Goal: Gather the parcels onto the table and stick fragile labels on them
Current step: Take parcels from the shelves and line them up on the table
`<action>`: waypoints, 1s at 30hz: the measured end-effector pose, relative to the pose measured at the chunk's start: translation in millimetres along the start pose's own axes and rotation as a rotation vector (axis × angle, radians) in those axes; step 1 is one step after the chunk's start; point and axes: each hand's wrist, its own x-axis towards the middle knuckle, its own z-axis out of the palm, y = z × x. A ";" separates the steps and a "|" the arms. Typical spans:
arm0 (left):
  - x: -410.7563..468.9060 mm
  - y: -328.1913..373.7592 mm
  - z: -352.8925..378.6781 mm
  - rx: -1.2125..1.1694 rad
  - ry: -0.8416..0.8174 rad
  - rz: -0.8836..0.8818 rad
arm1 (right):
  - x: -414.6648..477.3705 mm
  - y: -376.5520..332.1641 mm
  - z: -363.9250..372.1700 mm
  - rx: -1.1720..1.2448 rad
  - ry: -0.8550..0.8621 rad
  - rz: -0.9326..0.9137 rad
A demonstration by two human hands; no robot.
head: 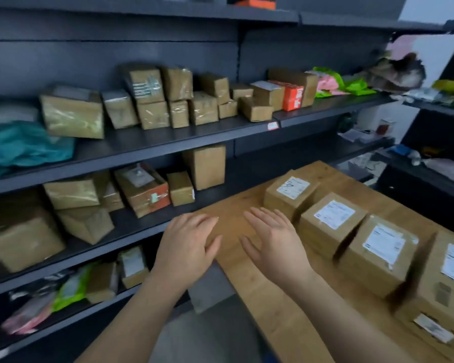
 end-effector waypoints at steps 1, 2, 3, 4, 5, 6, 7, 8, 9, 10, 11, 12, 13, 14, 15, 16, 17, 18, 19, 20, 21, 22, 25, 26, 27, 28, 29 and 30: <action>-10.7 -18.9 -11.1 0.028 0.015 -0.031 | 7.9 -21.0 8.1 0.026 0.014 -0.047; -21.7 -37.0 -22.7 0.055 0.033 -0.064 | 15.5 -42.2 16.4 0.056 0.024 -0.089; -32.9 -54.7 -33.5 0.078 0.057 -0.099 | 22.6 -63.3 24.4 0.084 0.024 -0.124; -44.5 -72.0 -44.0 0.102 0.081 -0.135 | 29.2 -84.7 31.8 0.108 0.012 -0.149; -56.5 -88.9 -54.3 0.132 0.099 -0.174 | 35.5 -105.7 40.0 0.131 -0.006 -0.176; -68.6 -104.6 -64.8 0.163 0.111 -0.214 | 41.1 -126.4 47.5 0.155 -0.021 -0.206; -80.9 -119.9 -74.7 0.190 0.126 -0.251 | 46.6 -146.6 55.4 0.178 -0.030 -0.242; -93.4 -134.7 -84.8 0.210 0.143 -0.286 | 51.9 -166.9 62.6 0.200 -0.039 -0.279; -105.6 -148.3 -95.2 0.231 0.157 -0.322 | 56.8 -187.4 68.5 0.220 -0.043 -0.317; -117.8 -161.0 -105.3 0.257 0.165 -0.361 | 61.5 -207.1 74.8 0.236 -0.044 -0.352; -130.3 -174.4 -114.6 0.285 0.169 -0.405 | 66.4 -227.1 81.4 0.250 -0.043 -0.389; -142.9 -186.4 -124.0 0.305 0.173 -0.452 | 71.1 -247.2 87.8 0.268 -0.049 -0.424; -154.7 -197.6 -133.0 0.319 0.176 -0.495 | 75.8 -266.1 94.1 0.293 -0.060 -0.458; -166.4 -208.1 -142.1 0.329 0.177 -0.540 | 80.2 -285.5 99.7 0.322 -0.077 -0.493; -177.6 -218.5 -150.9 0.339 0.176 -0.585 | 84.2 -304.9 105.5 0.349 -0.096 -0.530; -188.2 -228.2 -159.5 0.351 0.175 -0.628 | 87.8 -323.9 110.5 0.368 -0.112 -0.567; -198.4 -237.4 -168.0 0.370 0.177 -0.671 | 91.3 -342.6 115.7 0.385 -0.120 -0.604; -208.2 -246.6 -176.2 0.395 0.181 -0.712 | 94.8 -361.4 120.5 0.406 -0.129 -0.638; -217.5 -255.7 -183.9 0.422 0.190 -0.749 | 98.5 -379.9 125.3 0.430 -0.141 -0.671; -226.1 -264.3 -191.3 0.449 0.202 -0.784 | 102.6 -397.8 130.7 0.451 -0.163 -0.707; -234.4 -273.5 -198.3 0.474 0.211 -0.822 | 107.1 -415.7 135.3 0.466 -0.186 -0.749; -242.4 -282.1 -205.3 0.498 0.217 -0.859 | 111.8 -433.6 139.9 0.482 -0.210 -0.792; -265.0 -307.2 -226.1 0.572 0.243 -0.958 | 125.5 -486.0 153.8 0.576 -0.254 -0.915; -272.3 -314.7 -232.5 0.601 0.261 -0.992 | 129.7 -503.6 157.6 0.607 -0.263 -0.952; -279.4 -321.8 -238.4 0.632 0.281 -1.025 | 133.8 -521.0 162.3 0.634 -0.267 -0.987; -286.4 -329.1 -243.7 0.665 0.299 -1.059 | 137.6 -538.3 167.2 0.660 -0.267 -1.018; -293.6 -336.1 -248.8 0.691 0.310 -1.096 | 140.3 -555.9 172.6 0.686 -0.266 -1.049; -301.0 -342.6 -253.7 0.712 0.319 -1.132 | 141.8 -573.6 177.9 0.707 -0.271 -1.083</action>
